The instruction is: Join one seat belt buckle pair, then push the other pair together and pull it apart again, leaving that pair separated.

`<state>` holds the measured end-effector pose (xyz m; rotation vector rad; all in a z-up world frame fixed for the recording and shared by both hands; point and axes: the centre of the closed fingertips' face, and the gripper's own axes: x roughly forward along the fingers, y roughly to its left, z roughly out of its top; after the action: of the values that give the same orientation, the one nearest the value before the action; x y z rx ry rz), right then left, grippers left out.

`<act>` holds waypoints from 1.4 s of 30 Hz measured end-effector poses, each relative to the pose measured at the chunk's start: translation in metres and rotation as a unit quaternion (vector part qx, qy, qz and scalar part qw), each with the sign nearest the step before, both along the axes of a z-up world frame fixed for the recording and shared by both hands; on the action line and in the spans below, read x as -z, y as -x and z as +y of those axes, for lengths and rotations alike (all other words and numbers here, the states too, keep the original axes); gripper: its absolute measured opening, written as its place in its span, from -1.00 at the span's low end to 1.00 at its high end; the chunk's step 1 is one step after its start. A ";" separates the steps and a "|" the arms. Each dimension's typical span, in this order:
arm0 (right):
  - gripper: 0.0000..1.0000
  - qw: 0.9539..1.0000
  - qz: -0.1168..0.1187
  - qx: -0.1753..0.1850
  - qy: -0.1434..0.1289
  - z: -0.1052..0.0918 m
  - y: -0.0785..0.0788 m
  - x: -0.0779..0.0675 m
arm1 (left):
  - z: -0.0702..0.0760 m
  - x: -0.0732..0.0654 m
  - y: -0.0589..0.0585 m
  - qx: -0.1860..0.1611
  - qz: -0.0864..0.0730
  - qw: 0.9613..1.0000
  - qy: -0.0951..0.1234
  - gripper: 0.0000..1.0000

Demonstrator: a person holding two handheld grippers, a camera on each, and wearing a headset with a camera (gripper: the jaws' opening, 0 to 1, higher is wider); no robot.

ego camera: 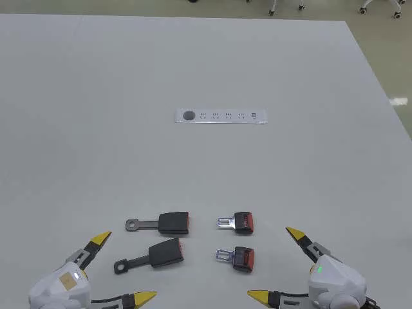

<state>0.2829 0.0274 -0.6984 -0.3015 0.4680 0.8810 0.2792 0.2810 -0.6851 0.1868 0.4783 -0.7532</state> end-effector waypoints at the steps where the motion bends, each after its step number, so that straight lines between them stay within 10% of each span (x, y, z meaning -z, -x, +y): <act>1: 0.98 1.000 0.000 0.000 -0.001 0.000 0.000 0.000 | -0.001 0.000 0.000 0.000 0.000 1.000 0.000 0.99; 42: 0.98 1.000 -0.004 0.000 0.005 -0.004 -0.001 -0.002 | 0.003 0.007 -0.002 0.002 -0.001 1.000 -0.002 0.99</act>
<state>0.2837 0.0239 -0.6967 -0.3144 0.4648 0.8767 0.2813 0.2845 -0.6924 0.1921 0.4769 -0.7567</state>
